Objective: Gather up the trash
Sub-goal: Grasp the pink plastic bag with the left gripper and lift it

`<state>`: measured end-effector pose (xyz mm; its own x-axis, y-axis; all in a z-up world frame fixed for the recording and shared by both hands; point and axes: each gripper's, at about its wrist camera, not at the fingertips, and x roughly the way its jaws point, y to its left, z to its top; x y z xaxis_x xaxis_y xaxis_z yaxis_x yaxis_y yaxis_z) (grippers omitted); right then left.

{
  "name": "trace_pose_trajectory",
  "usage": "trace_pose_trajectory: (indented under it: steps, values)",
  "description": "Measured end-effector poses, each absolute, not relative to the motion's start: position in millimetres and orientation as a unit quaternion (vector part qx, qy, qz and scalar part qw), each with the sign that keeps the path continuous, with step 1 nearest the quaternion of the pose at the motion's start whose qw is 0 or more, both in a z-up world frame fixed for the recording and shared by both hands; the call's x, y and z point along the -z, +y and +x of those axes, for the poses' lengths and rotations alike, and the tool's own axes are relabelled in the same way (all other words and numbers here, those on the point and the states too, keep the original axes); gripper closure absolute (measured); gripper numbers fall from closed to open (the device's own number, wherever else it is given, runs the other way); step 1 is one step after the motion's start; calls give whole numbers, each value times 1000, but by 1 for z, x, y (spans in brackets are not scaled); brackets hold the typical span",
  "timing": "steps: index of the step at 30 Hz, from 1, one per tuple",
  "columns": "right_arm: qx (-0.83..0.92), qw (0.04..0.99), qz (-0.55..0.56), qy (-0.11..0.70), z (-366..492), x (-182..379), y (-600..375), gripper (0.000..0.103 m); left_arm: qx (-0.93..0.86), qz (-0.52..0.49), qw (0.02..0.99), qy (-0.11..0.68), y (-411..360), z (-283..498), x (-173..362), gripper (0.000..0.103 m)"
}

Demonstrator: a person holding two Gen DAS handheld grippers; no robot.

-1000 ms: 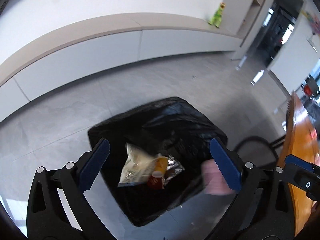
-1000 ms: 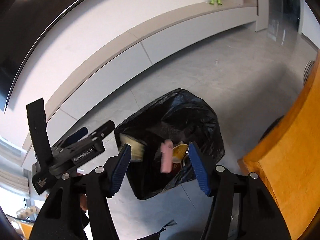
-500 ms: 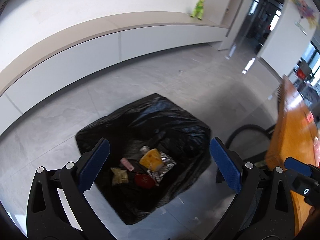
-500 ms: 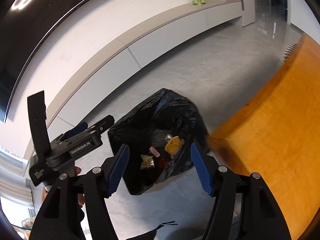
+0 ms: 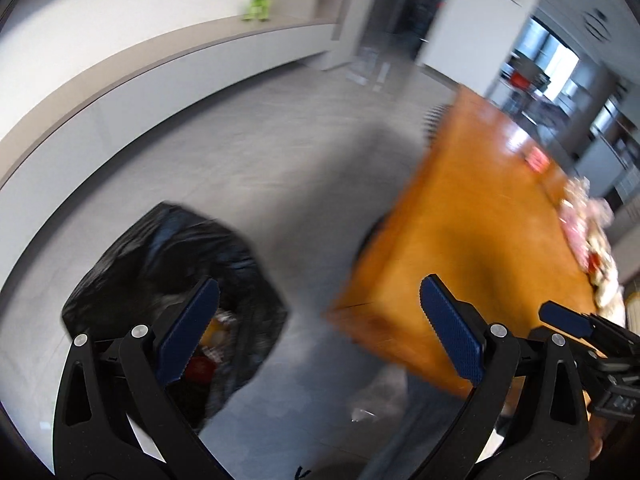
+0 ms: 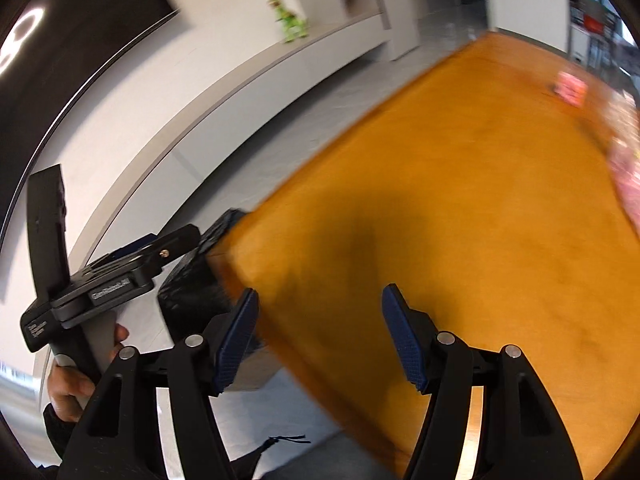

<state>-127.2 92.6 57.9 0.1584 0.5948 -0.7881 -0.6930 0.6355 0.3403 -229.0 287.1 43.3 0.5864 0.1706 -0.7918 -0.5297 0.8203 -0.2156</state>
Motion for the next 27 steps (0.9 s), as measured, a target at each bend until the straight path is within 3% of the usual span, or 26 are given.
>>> trace_pose_trajectory:
  steps: [15, 27]
  values:
    - [-275, 819, 25, 503, -10, -61, -60, 38, -38, -135, 884, 446, 150, -72, -61, 6]
    - [-164, 826, 86, 532, 72, -33, -131, 43, 40, -132, 869, 475, 77, 51, -55, 6]
